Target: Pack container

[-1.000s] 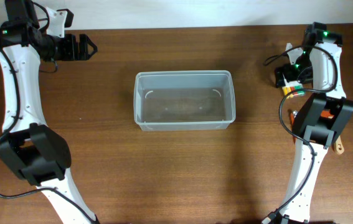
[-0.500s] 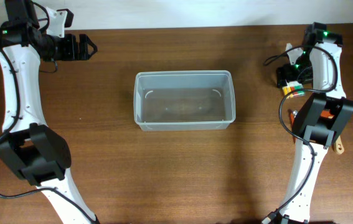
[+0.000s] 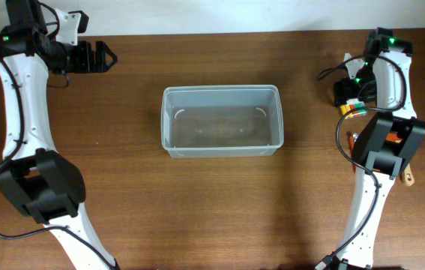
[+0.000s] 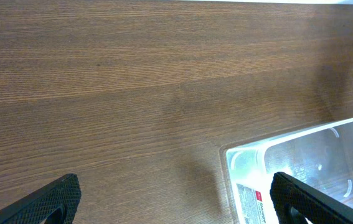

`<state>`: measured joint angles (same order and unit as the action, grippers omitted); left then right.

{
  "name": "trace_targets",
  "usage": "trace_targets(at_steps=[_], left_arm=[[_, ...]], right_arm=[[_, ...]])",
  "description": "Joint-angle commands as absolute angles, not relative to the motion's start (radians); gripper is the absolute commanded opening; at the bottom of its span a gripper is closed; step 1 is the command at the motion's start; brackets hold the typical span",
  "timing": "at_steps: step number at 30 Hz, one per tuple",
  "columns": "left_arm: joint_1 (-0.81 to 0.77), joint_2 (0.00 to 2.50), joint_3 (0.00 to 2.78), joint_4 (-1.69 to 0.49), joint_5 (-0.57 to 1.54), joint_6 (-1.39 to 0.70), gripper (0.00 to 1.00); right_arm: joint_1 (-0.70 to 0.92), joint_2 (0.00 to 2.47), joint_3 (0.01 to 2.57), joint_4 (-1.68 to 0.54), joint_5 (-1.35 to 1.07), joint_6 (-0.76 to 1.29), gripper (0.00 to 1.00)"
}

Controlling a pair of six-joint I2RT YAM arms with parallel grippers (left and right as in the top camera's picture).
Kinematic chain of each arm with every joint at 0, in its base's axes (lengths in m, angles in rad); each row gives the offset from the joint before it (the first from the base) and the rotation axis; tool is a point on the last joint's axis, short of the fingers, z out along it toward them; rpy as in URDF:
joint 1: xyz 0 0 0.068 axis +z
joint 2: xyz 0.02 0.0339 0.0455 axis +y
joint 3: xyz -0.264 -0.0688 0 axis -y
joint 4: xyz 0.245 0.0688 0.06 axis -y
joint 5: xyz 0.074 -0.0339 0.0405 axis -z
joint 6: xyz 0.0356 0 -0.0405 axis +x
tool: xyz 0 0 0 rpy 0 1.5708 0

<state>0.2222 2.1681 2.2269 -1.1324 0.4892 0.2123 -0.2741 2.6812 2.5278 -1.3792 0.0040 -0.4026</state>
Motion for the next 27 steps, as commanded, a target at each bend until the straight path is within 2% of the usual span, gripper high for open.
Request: trace_targets(at_steps=[1,12,16,27], left_arm=[[0.225,2.167,2.243,-1.131,0.489,0.203,0.99],[0.226,2.167,2.243,-1.131,0.489,0.203,0.99],[0.225,2.167,2.243,-1.131,0.489,0.203,0.99],[0.226,2.167,2.243,-1.131,0.489,0.203,0.99]], right_arm=[[-0.268,2.69,2.522,-1.383,0.017,-0.407,0.74],[-0.268,2.69,2.523,-1.379,0.017,-0.407,0.71],[-0.268,2.69,2.523,-1.379,0.017,-0.406,0.64],[-0.266,2.688,2.541,-1.376,0.016,-0.387,0.63]])
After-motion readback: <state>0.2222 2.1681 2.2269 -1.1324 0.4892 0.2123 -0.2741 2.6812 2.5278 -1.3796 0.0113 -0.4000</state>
